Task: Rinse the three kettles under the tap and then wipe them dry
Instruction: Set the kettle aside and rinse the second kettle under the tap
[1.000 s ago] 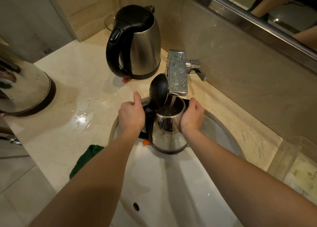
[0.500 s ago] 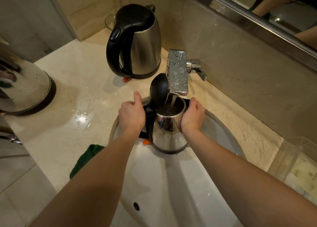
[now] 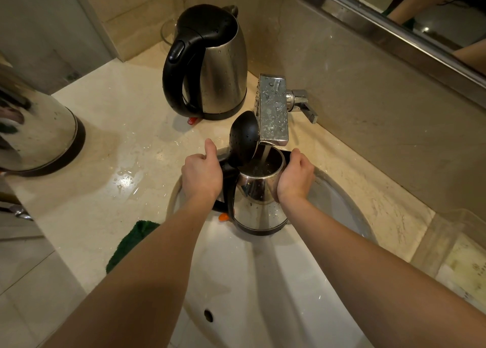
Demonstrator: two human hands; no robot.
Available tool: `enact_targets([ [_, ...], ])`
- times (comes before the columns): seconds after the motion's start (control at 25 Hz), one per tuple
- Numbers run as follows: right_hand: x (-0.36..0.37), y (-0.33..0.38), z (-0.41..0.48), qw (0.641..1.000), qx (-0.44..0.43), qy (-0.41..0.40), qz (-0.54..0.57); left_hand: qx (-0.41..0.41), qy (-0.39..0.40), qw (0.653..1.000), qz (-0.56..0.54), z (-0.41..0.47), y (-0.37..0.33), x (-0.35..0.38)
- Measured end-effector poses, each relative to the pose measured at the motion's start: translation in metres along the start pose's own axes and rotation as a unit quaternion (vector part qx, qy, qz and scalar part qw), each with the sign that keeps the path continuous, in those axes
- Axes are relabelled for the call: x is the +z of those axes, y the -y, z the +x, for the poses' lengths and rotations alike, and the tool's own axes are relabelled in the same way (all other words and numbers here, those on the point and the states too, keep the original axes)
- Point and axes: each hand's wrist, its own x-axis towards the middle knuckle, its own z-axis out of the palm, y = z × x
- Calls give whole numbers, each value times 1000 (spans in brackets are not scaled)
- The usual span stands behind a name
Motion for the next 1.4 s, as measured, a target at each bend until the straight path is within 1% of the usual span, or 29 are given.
enact_targets([
  [1.4, -1, 1, 0, 1000, -5, 4, -1, -1, 7, 1000, -1, 2, 1, -1],
])
